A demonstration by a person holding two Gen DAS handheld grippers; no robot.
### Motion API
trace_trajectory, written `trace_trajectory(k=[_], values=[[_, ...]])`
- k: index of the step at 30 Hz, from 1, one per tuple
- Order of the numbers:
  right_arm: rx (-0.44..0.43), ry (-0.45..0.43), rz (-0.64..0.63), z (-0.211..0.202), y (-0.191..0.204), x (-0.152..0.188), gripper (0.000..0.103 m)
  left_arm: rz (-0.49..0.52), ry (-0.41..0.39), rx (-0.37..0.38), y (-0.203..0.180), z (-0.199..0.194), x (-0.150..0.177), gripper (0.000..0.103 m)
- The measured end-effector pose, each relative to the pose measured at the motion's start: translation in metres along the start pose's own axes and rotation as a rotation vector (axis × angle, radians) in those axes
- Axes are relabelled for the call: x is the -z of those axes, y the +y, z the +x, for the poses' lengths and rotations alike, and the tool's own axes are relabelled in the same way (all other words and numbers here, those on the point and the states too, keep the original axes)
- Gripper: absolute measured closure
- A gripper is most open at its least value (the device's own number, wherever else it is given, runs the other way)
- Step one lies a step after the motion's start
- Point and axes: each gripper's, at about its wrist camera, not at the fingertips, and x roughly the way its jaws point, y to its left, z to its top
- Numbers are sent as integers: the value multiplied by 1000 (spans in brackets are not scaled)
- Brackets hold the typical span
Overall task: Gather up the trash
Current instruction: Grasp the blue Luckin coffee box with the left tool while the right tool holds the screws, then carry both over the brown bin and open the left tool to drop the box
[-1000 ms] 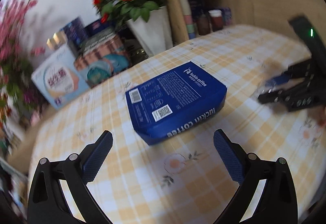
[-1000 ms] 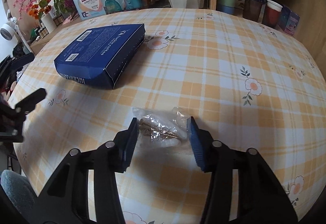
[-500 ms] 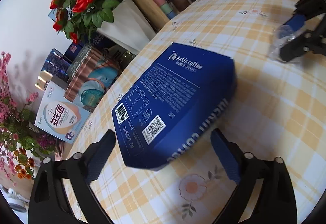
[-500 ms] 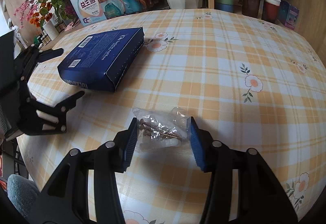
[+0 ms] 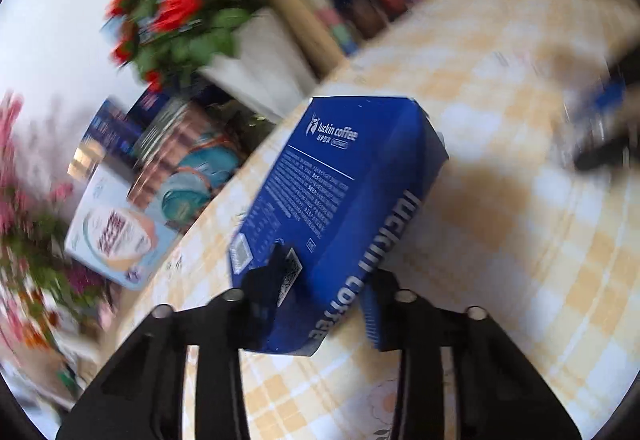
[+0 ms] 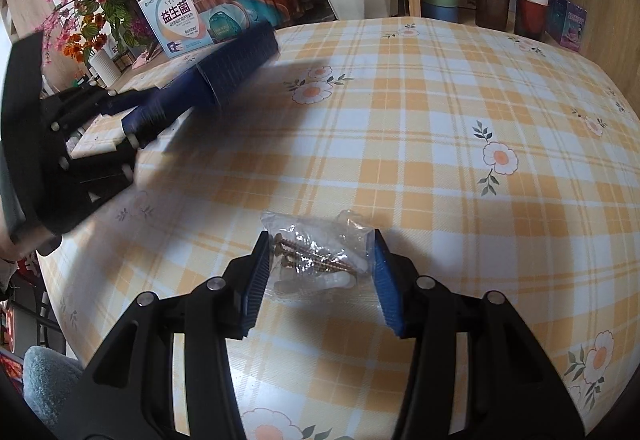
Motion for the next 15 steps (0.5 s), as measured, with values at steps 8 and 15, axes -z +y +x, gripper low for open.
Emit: trace_trajectory(k=[8,15], values=[[-19,-25,-7,-15,13,-2,53,-454,41,114,92,-27,10,90],[-37,-44,-21,-36,30,-3,53,-660,76,197,110,-60,44,90]])
